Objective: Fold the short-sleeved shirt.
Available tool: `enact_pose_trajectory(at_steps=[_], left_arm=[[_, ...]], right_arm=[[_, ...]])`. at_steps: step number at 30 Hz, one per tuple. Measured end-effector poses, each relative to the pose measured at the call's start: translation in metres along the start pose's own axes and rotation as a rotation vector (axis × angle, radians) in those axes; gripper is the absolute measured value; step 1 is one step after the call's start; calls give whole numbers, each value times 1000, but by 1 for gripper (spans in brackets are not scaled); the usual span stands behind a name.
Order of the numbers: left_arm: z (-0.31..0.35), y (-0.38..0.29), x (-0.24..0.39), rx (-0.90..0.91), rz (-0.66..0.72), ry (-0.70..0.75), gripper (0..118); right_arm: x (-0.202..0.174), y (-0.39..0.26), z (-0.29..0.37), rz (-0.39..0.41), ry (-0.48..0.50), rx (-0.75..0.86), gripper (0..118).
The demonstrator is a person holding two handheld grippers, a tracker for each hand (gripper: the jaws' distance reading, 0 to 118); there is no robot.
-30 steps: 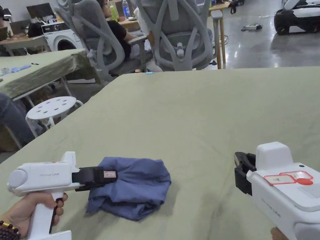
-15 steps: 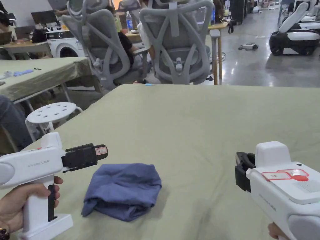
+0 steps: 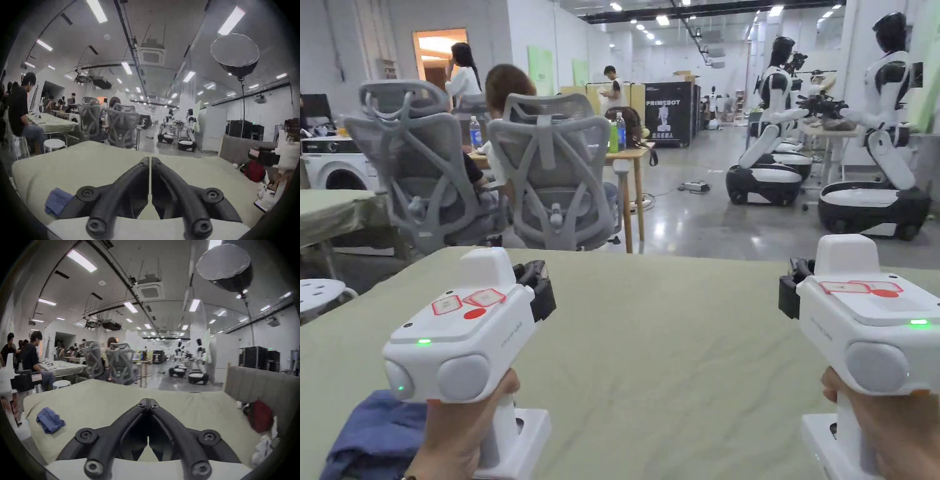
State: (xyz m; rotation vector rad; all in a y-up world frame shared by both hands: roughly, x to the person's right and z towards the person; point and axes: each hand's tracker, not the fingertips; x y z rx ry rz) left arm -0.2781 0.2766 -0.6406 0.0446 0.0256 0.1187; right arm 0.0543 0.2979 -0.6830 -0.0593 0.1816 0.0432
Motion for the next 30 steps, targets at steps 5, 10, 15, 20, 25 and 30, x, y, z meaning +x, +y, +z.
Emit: enact_pose_trajectory(at_steps=[5, 10, 15, 20, 25, 30], left_arm=[[-11, -26, 84, 48, -42, -68, 1], [-5, -64, 125, 54, -146, -92, 1], [9, -109, 130, 29, -151, -66, 1], [-2, -128, 128, -31, -125, -55, 1], [-8, -120, 140, -18, -116, -30, 1], [-19, -125, 141, -21, -143, -17, 27]], right_arm=[[50, -26, 34, 50, -90, 32, 0], [72, -61, 46, 65, -144, 55, 0], [79, -87, 54, 68, -158, 68, 0], [80, -101, 54, 55, -175, 68, 0], [81, -117, 38, 43, -171, 28, 1], [80, -122, 34, 17, -166, 10, 42]])
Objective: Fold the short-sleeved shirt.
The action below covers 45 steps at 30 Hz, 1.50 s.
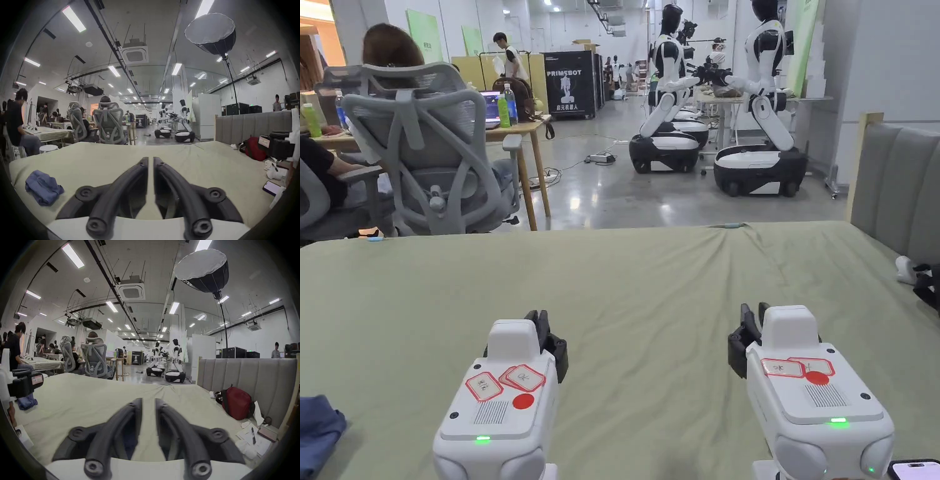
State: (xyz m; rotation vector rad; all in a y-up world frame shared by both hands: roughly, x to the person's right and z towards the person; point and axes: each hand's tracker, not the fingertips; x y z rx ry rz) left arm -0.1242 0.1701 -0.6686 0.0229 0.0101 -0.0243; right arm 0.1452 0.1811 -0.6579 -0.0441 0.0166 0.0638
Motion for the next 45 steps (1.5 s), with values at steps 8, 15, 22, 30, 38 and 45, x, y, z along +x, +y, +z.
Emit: enact_pose_trajectory(at_steps=[8, 15, 22, 30, 38, 45], left_arm=[[0, -8, -1, 6, 3, 10, 118], [2, -2, -5, 3, 20, 20, 118], [-4, -4, -4, -2, 17, 17, 118], [1, -5, -1, 1, -4, 15, 118], [-1, -9, -4, 0, -6, 11, 118], [-1, -8, -3, -1, -19, 11, 118]], right_arm=[[-6, -10, -10, -8, -4, 4, 118], [-7, -8, -13, 3, -7, 5, 118], [-6, -1, -5, 3, 26, 13, 118], [-5, 2, 0, 16, 4, 32, 118], [-4, 4, 2, 4, -14, 15, 118], [-4, 4, 2, 5, -11, 6, 118]])
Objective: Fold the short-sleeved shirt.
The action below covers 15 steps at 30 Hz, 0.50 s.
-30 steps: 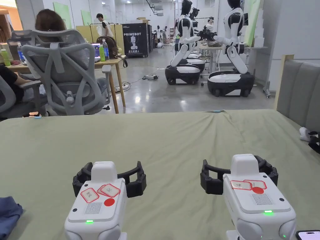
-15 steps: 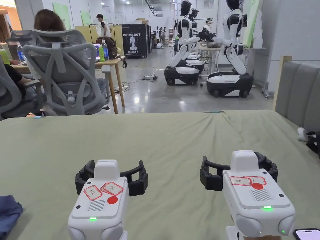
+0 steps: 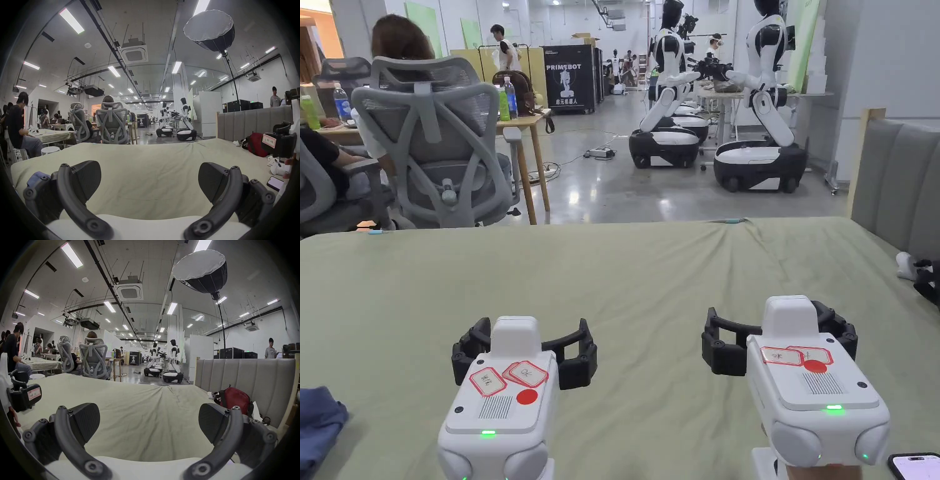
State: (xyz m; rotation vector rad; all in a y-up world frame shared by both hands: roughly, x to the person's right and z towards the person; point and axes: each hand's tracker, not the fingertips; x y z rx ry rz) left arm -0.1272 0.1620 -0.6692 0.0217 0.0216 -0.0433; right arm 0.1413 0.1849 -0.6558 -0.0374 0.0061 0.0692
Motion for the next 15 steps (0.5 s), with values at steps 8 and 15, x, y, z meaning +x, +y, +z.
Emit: enact_pose_trajectory(at_steps=[8, 15], left_arm=[[-1, -2, 1, -5, 3, -5, 118], [-2, -3, -1, -3, 1, 4, 118]], right_arm=[[-2, 2, 0, 14, 4, 7, 118], [-4, 0, 0, 13, 10, 5, 118]])
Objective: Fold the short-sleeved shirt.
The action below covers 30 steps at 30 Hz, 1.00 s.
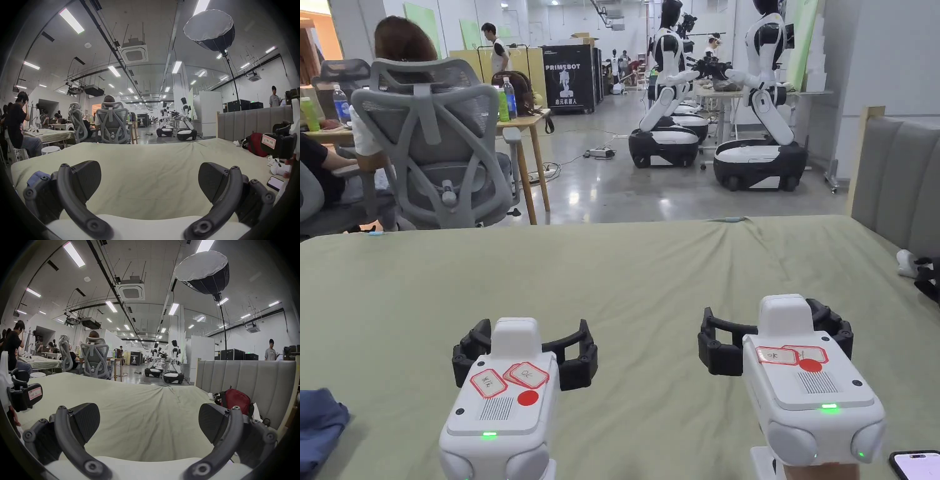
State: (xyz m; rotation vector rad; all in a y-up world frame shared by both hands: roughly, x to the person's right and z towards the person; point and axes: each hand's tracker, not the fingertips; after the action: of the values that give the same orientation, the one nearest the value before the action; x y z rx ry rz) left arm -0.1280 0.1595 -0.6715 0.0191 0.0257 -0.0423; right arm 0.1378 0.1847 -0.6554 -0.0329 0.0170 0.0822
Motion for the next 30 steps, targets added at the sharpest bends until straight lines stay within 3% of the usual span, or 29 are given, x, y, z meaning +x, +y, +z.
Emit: enact_pose_trajectory(at_steps=[13, 18, 23, 26, 30], left_arm=[[5, -1, 4, -10, -12, -9, 118], [6, 0, 2, -11, -9, -3, 118], [7, 2, 2, -6, -20, 2, 118], [7, 1, 2, -8, -26, 8, 118], [4, 0, 0, -6, -19, 11, 118]], right_arm=[[-2, 0, -2, -2, -29, -8, 118], [4, 8, -11, -114, 29, -47, 118], [-1, 20, -13, -210, -46, -167, 118], [-5, 21, -11, -211, -30, -146, 118], [-13, 22, -8, -132, -23, -118, 118]])
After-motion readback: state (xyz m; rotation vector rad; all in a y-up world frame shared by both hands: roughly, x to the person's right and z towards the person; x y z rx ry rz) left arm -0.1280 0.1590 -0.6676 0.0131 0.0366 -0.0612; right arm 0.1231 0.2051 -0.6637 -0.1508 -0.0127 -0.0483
